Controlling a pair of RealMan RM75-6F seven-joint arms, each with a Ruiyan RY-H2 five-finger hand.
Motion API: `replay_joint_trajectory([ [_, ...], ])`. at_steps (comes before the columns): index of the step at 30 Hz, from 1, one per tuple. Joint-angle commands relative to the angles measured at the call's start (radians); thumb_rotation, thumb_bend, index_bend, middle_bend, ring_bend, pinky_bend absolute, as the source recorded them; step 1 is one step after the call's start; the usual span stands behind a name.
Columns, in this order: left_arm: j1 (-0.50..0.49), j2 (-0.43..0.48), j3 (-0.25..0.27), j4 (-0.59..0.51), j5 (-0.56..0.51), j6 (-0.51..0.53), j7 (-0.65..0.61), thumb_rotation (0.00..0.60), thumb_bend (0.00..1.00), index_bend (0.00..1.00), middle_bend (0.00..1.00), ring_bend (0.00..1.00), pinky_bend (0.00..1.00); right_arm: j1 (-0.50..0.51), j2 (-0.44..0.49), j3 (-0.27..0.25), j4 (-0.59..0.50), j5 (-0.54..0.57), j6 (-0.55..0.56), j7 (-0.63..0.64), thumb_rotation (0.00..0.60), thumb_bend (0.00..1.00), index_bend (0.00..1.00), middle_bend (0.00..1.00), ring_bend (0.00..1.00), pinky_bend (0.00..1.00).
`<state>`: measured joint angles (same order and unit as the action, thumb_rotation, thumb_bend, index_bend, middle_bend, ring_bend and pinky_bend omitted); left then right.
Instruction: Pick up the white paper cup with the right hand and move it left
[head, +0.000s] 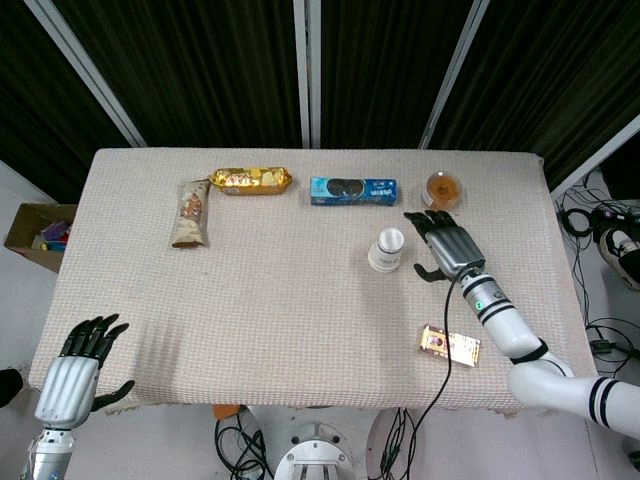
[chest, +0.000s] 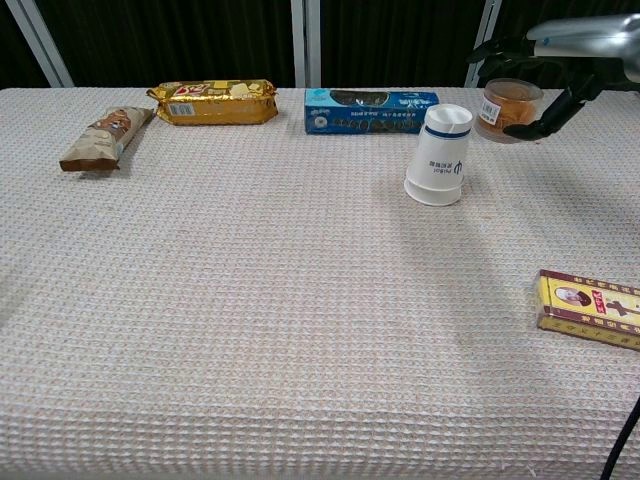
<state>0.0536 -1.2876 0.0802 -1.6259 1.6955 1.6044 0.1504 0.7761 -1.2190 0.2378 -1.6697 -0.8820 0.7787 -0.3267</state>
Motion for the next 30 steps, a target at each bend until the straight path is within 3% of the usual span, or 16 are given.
replay_joint_trajectory([
  [1,0.000,-0.002,-0.001,0.003,-0.002,-0.001,-0.003,0.600,0.13,0.19,0.10,0.08,0.13,0.075,-0.007,-0.011,0.005,0.108,-0.036,-0.079,0.600,0.32,0.03,0.10,0.00,0.04],
  [12,0.003,-0.008,0.001,0.018,-0.009,-0.002,-0.015,0.600,0.13,0.19,0.10,0.08,0.13,0.183,-0.041,-0.066,0.026,0.287,-0.015,-0.173,0.600,0.38,0.10,0.10,0.00,0.04],
  [23,0.004,-0.010,0.004,0.027,-0.012,-0.005,-0.024,0.600,0.13,0.19,0.10,0.08,0.13,0.222,-0.061,-0.091,0.054,0.330,-0.006,-0.170,0.600,0.38,0.12,0.11,0.00,0.04],
  [30,0.007,-0.007,0.004,0.024,-0.015,-0.004,-0.023,0.600,0.13,0.19,0.10,0.08,0.13,0.268,-0.076,-0.097,0.069,0.379,-0.015,-0.185,0.600,0.43,0.15,0.12,0.00,0.04],
])
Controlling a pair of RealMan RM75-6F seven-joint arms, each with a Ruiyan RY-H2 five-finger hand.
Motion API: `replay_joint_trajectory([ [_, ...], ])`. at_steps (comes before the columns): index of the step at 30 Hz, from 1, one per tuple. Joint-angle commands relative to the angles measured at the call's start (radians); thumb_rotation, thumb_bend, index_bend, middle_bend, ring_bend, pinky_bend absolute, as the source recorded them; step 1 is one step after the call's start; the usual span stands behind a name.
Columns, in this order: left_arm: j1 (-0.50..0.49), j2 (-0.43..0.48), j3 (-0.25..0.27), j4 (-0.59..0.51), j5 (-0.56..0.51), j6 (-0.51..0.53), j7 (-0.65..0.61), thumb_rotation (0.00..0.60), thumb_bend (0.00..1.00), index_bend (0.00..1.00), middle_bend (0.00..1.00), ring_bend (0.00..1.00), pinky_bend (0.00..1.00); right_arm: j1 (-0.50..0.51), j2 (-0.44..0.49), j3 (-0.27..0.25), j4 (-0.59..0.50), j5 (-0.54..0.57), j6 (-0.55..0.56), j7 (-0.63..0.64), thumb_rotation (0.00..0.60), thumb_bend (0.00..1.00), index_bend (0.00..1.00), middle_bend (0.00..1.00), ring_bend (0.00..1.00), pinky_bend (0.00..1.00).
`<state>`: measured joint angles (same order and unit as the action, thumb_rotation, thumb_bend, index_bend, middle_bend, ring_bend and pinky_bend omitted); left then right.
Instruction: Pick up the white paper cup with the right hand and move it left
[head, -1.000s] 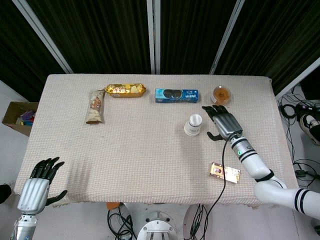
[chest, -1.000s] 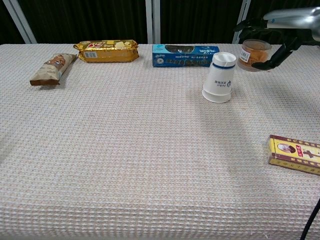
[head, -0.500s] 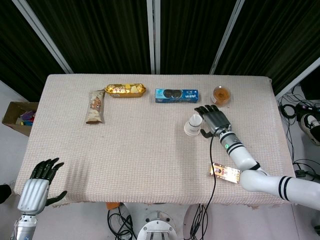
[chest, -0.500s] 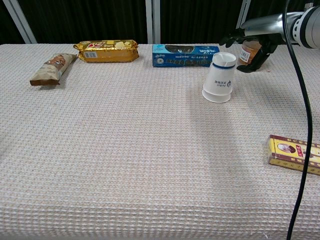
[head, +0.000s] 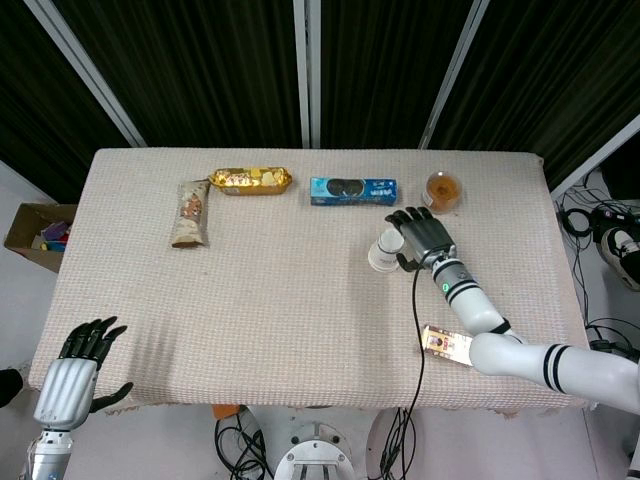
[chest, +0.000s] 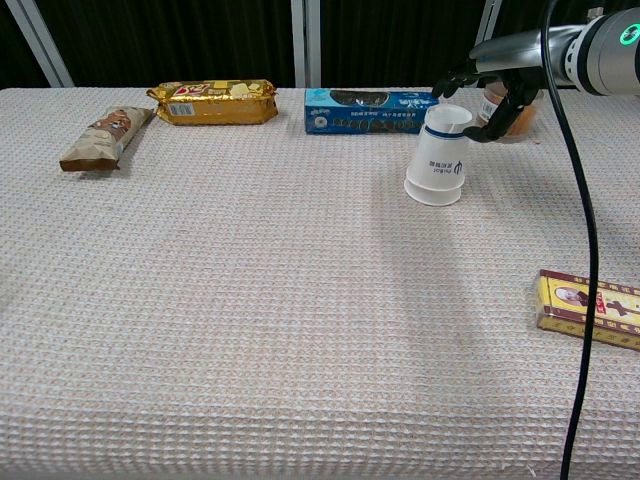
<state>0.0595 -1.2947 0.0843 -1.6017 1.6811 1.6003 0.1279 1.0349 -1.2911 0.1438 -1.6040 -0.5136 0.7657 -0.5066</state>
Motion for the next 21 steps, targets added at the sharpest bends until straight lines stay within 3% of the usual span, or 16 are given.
replay_joint_trajectory([
  [1,0.001,0.000,0.000,0.000,-0.001,0.001,0.000,0.600,0.13,0.19,0.10,0.08,0.13,0.015,-0.005,-0.004,0.005,0.019,-0.003,-0.008,0.600,0.44,0.16,0.12,0.00,0.04],
  [21,0.011,-0.002,0.003,0.013,-0.004,0.008,-0.011,0.600,0.13,0.19,0.10,0.08,0.13,0.054,0.008,-0.025,-0.007,0.059,0.009,0.018,0.600,0.48,0.28,0.16,0.00,0.04],
])
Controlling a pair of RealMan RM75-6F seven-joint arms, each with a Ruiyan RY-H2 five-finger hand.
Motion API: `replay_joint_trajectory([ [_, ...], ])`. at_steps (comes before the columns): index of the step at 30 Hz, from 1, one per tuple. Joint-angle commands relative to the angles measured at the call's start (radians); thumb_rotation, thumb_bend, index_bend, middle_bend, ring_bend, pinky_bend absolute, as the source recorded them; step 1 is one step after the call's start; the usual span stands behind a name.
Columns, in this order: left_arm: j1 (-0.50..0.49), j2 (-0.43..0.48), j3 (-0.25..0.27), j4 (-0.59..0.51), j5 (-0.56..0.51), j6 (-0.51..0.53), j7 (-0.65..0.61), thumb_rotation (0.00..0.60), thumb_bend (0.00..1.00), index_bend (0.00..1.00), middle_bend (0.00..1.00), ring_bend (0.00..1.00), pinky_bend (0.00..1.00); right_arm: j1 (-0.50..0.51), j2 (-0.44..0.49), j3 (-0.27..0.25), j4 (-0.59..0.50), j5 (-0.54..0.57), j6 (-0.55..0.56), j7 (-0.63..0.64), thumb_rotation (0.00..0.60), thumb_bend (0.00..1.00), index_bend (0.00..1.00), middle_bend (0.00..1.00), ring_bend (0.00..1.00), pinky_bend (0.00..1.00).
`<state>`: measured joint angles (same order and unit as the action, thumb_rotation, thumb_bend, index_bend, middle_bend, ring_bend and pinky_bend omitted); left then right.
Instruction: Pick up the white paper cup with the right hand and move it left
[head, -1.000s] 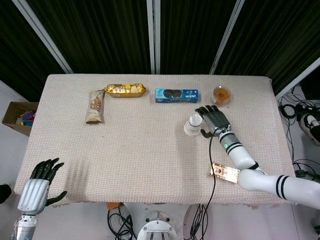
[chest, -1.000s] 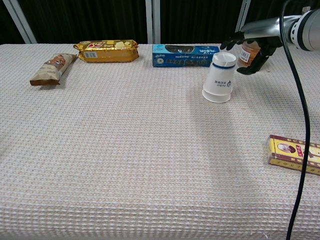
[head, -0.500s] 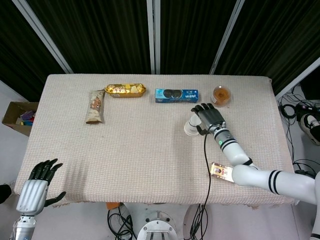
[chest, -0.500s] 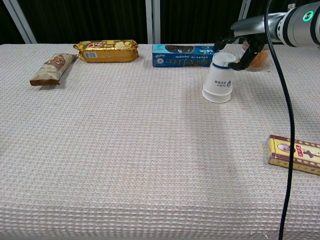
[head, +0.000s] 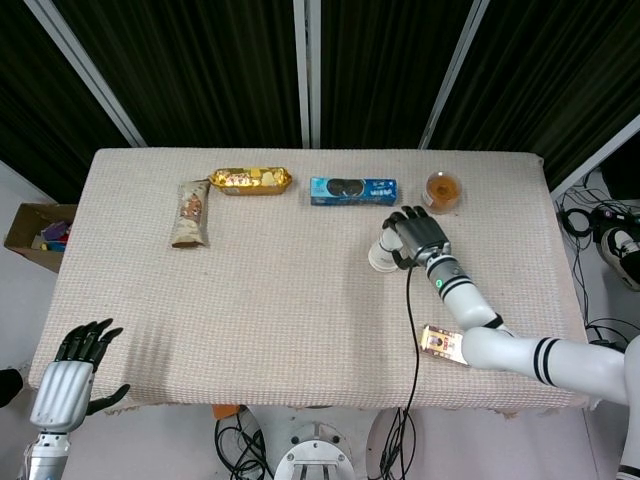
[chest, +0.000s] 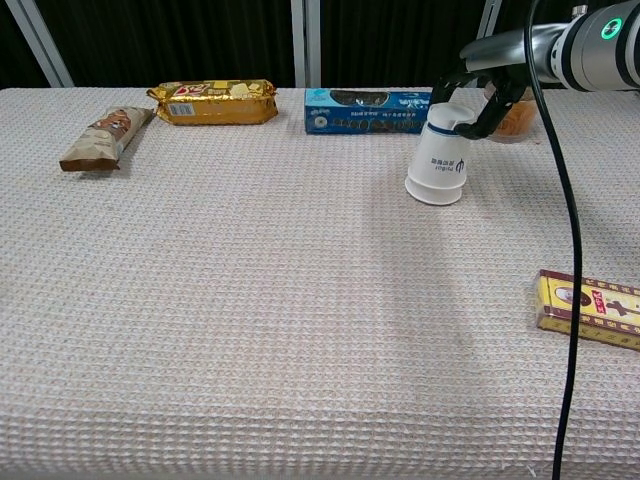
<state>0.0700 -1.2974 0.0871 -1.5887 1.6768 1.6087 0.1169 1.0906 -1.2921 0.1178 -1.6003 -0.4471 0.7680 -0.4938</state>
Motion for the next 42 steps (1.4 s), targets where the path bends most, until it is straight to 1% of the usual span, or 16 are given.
replay_joint_trajectory([
  [1,0.000,0.001,0.001,-0.001,0.000,0.000,0.001,0.600,0.13,0.19,0.10,0.08,0.13,-0.003,0.016,0.001,-0.020,-0.013,0.011,0.006,0.600,0.48,0.28,0.16,0.00,0.04],
  [8,0.001,0.003,0.000,-0.006,0.004,0.002,0.006,0.600,0.13,0.19,0.10,0.08,0.13,-0.014,0.104,0.011,-0.136,-0.071,0.072,0.004,0.600,0.48,0.28,0.16,0.00,0.03],
  [12,0.000,0.005,0.000,-0.008,0.008,0.003,0.007,0.600,0.13,0.19,0.10,0.08,0.13,-0.019,0.178,0.015,-0.240,-0.109,0.133,-0.027,0.600,0.48,0.28,0.17,0.00,0.03],
  [15,0.001,0.004,-0.001,-0.006,0.009,0.006,0.003,0.600,0.13,0.19,0.10,0.08,0.13,-0.030,0.232,0.027,-0.324,-0.142,0.184,-0.037,0.600,0.48,0.29,0.17,0.00,0.04],
  [18,0.000,0.000,-0.001,0.000,0.008,0.005,-0.005,0.600,0.13,0.19,0.10,0.08,0.13,-0.050,0.261,0.045,-0.378,-0.181,0.216,-0.013,0.600,0.48,0.29,0.17,0.00,0.04],
  [20,-0.001,-0.002,-0.001,0.003,0.009,0.004,-0.007,0.600,0.13,0.19,0.10,0.08,0.13,-0.055,0.260,0.054,-0.383,-0.195,0.219,0.003,0.600,0.48,0.29,0.17,0.00,0.03],
  [23,0.000,-0.004,-0.001,0.007,0.011,0.007,-0.010,0.600,0.13,0.19,0.10,0.08,0.13,-0.045,0.222,0.059,-0.349,-0.200,0.206,0.005,0.600,0.48,0.29,0.17,0.00,0.04],
  [26,0.004,-0.006,0.000,0.013,0.006,0.008,-0.018,0.600,0.13,0.19,0.10,0.09,0.13,-0.027,0.148,0.062,-0.286,-0.193,0.183,0.011,0.600,0.47,0.29,0.17,0.00,0.04],
  [33,0.014,-0.005,0.002,0.030,-0.010,0.011,-0.038,0.600,0.13,0.19,0.10,0.08,0.13,0.028,-0.043,0.063,-0.090,-0.164,0.125,0.007,0.600,0.46,0.29,0.17,0.00,0.04],
  [37,0.020,-0.007,0.004,0.043,-0.018,0.013,-0.052,0.600,0.13,0.19,0.10,0.08,0.13,0.039,-0.110,0.052,-0.007,-0.155,0.109,0.002,0.600,0.46,0.29,0.17,0.00,0.03],
  [42,0.022,-0.012,0.005,0.057,-0.022,0.010,-0.064,0.600,0.13,0.19,0.10,0.08,0.13,0.037,-0.155,0.025,0.063,-0.143,0.081,-0.008,0.600,0.46,0.29,0.17,0.00,0.03],
])
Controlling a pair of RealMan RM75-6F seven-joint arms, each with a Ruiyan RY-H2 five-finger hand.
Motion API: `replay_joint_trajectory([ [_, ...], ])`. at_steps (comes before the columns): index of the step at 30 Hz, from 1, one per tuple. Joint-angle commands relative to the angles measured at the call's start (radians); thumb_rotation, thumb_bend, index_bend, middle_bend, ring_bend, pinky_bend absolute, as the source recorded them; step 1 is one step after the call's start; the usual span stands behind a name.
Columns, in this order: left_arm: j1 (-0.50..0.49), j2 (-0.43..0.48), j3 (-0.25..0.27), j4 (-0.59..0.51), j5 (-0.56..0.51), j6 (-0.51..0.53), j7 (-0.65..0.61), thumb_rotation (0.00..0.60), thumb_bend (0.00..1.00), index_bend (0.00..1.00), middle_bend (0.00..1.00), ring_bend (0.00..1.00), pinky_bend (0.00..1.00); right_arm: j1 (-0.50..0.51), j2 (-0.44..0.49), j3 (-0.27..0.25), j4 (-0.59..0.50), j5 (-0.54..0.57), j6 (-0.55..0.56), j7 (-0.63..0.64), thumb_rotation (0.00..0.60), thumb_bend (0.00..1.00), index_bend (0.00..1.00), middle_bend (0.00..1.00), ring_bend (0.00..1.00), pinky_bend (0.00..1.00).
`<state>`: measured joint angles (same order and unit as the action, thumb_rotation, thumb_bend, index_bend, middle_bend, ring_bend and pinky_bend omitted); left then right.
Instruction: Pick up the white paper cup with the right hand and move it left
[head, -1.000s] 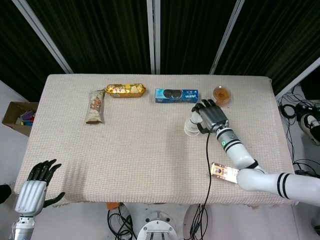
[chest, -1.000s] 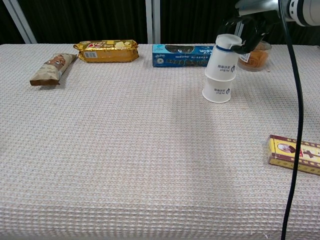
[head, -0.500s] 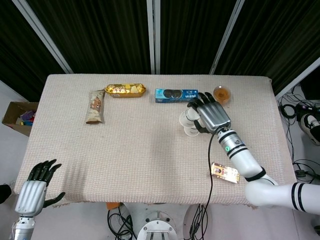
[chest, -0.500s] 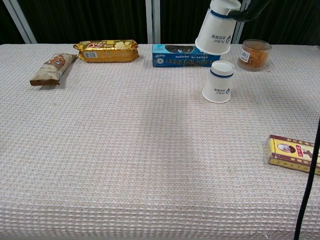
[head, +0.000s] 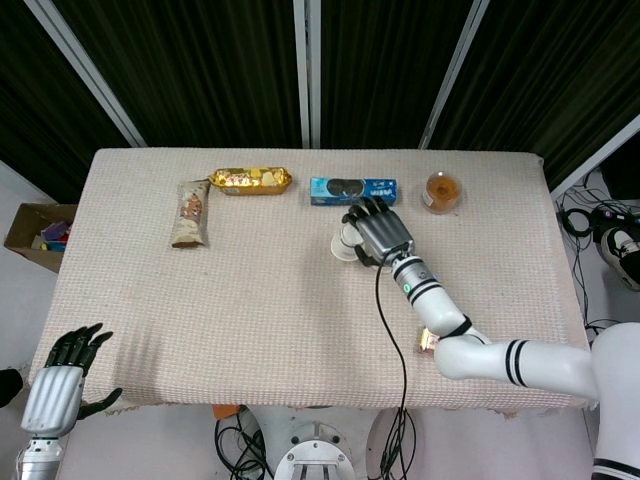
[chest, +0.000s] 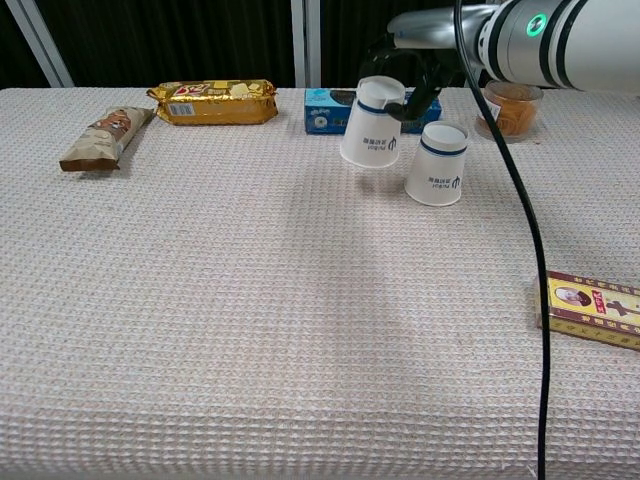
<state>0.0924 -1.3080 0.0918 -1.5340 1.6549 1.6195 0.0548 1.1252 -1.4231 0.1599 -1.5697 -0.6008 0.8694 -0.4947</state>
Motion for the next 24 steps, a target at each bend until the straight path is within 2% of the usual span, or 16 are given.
replay_joint_trajectory([
  [1,0.000,-0.002,0.000,0.004,0.001,-0.001,-0.003,0.600,0.13,0.19,0.10,0.08,0.13,0.002,-0.028,-0.020,0.040,0.013,-0.023,-0.009,0.600,0.46,0.29,0.17,0.00,0.04],
  [14,-0.005,-0.005,-0.001,0.002,0.009,-0.007,0.002,0.600,0.13,0.19,0.10,0.08,0.13,-0.013,-0.030,-0.051,0.058,0.043,-0.048,-0.030,0.600,0.44,0.29,0.17,0.00,0.03],
  [19,-0.004,-0.006,0.000,0.002,0.009,-0.006,0.003,0.600,0.13,0.19,0.10,0.08,0.13,-0.013,-0.041,-0.044,0.081,0.043,-0.047,-0.027,0.600,0.44,0.29,0.17,0.00,0.03],
  [24,-0.002,-0.004,0.000,0.003,0.008,-0.003,0.002,0.600,0.13,0.19,0.10,0.08,0.13,-0.019,-0.057,-0.047,0.103,0.030,-0.048,-0.025,0.600,0.41,0.23,0.16,0.00,0.03],
])
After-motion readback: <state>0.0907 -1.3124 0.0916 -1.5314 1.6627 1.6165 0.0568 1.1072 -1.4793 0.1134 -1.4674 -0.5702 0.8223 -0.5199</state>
